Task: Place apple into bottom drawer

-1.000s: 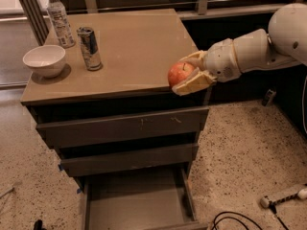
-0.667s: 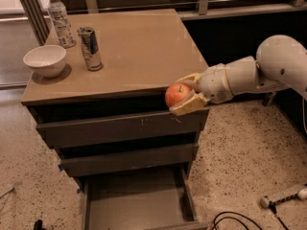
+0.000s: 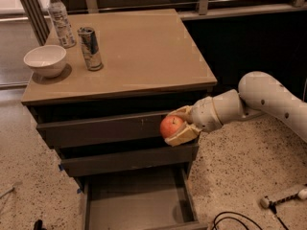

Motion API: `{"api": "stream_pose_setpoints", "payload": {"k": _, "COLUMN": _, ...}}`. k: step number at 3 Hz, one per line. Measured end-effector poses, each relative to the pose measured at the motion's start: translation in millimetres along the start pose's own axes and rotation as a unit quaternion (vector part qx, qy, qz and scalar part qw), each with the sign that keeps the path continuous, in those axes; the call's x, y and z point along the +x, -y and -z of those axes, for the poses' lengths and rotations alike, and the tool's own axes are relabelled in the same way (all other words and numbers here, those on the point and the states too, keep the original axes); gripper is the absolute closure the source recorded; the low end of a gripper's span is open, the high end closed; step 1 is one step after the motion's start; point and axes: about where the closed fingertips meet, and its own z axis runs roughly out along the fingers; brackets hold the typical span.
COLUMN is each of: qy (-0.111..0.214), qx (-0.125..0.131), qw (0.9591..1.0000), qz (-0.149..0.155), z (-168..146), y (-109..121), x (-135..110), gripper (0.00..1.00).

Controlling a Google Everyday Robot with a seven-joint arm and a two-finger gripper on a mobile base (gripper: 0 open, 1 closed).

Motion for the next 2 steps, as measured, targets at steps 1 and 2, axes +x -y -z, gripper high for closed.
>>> {"api": "stream_pose_setpoints", "payload": {"k": 1, "qy": 0.0, "qx": 0.0, "qw": 1.0, "qz": 0.0, "z": -0.1, "y": 0.0, "x": 0.2, "gripper": 1.0}}
{"api": "stream_pose_setpoints", "payload": {"k": 2, "qy": -0.014, "qx": -0.006, "qw": 0.9998, "qz": 0.01, "z": -29.4, "y": 1.8, "x": 46.3, "gripper": 1.0}}
